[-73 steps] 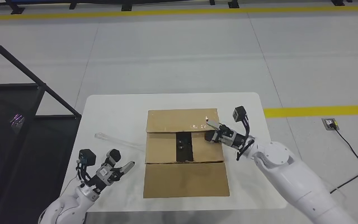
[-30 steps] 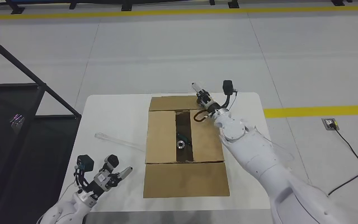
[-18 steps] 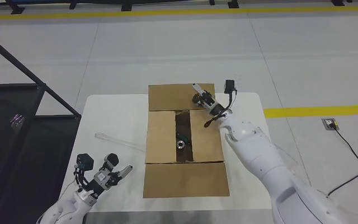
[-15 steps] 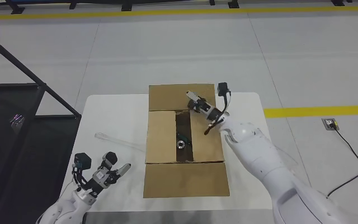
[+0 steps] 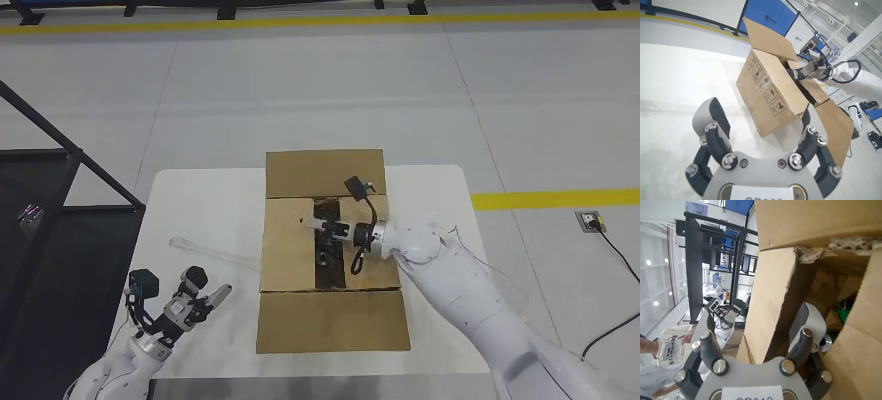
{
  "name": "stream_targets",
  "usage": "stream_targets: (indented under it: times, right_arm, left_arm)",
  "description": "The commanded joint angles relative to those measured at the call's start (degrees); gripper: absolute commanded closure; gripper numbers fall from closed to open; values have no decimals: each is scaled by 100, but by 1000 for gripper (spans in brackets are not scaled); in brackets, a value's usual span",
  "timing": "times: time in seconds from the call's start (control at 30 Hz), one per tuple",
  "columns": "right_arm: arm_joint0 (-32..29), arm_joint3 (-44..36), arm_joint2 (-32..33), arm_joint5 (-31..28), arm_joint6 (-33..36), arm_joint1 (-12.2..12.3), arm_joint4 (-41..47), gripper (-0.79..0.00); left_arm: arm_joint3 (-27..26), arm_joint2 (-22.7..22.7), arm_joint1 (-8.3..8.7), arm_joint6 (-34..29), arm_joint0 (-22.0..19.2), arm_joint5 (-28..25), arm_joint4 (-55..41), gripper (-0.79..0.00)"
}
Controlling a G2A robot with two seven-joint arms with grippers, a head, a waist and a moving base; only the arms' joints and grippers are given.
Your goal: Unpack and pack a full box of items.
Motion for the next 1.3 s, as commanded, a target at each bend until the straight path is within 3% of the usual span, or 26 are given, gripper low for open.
stream_targets:
  times: [0.0, 0.43, 0.67, 0.87, 1.27]
  right_arm:
    - [-31, -118, 27, 127, 32, 5, -40, -785]
    - [-188, -414, 854, 259, 1437, 33, 1701, -785]
    - [-304, -973, 788, 201, 1052, -76, 1492, -785]
    - [-352, -1323, 478, 223, 277, -281, 996, -785]
    - [-418, -1304, 128, -703, 541, -631, 836, -785]
  left_arm:
    - [5, 4, 1, -2, -1, -7, -10, -785]
    - [-229, -85, 20, 111, 170, -131, 57, -785]
    - [-868, -131, 47, 87, 446, -185, 687, -785]
    - [-1088, 109, 25, 121, 356, 248, 1371, -785]
    - [-991, 332, -47, 270, 88, 1022, 1011, -785]
